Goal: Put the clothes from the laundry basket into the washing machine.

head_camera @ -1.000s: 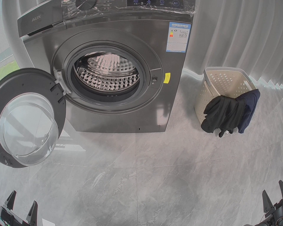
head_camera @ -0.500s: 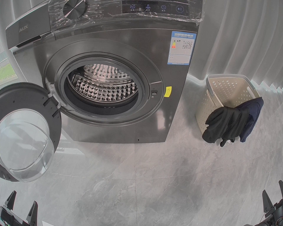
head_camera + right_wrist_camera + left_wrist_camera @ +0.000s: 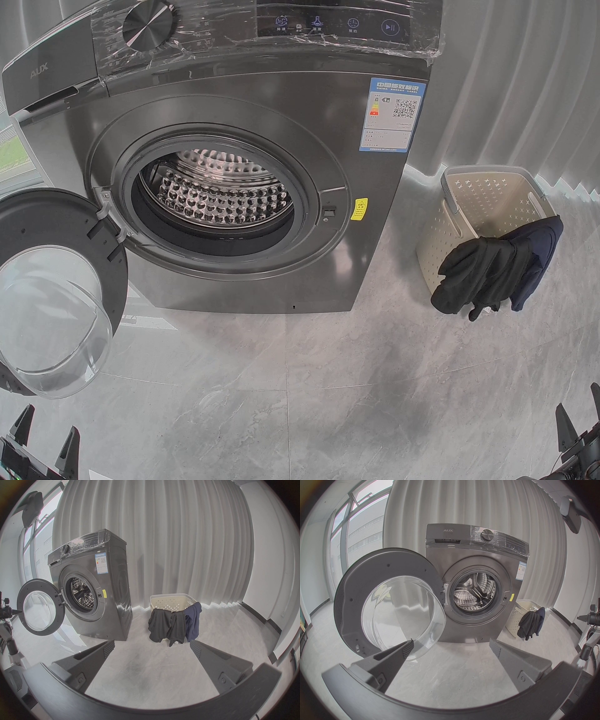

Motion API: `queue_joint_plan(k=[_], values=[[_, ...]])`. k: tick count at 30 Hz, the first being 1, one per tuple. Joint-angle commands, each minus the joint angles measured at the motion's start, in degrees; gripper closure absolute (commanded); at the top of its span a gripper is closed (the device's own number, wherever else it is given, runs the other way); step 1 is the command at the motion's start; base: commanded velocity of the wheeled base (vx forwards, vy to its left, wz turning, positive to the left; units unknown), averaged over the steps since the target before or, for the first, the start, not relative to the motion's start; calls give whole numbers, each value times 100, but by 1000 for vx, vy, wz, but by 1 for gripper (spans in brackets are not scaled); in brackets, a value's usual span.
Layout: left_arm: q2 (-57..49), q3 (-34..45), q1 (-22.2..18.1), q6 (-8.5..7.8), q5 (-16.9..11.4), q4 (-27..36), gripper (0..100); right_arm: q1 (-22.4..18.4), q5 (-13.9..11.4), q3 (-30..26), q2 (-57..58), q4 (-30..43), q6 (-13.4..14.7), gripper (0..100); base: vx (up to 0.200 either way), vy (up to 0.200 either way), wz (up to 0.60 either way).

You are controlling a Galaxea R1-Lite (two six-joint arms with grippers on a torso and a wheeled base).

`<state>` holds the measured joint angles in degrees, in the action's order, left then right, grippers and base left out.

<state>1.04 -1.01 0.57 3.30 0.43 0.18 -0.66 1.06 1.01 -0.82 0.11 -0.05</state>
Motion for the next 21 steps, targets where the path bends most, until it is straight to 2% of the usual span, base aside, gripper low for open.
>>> queue_joint_plan(k=[1, 21], values=[[-77, 92, -5, 4, 1, -1, 0, 4, -1, -101, 55, -2, -4, 0, 0, -200, 0], [-77, 92, -5, 4, 1, -1, 0, 4, -1, -101, 55, -2, -4, 0, 0, -200, 0]])
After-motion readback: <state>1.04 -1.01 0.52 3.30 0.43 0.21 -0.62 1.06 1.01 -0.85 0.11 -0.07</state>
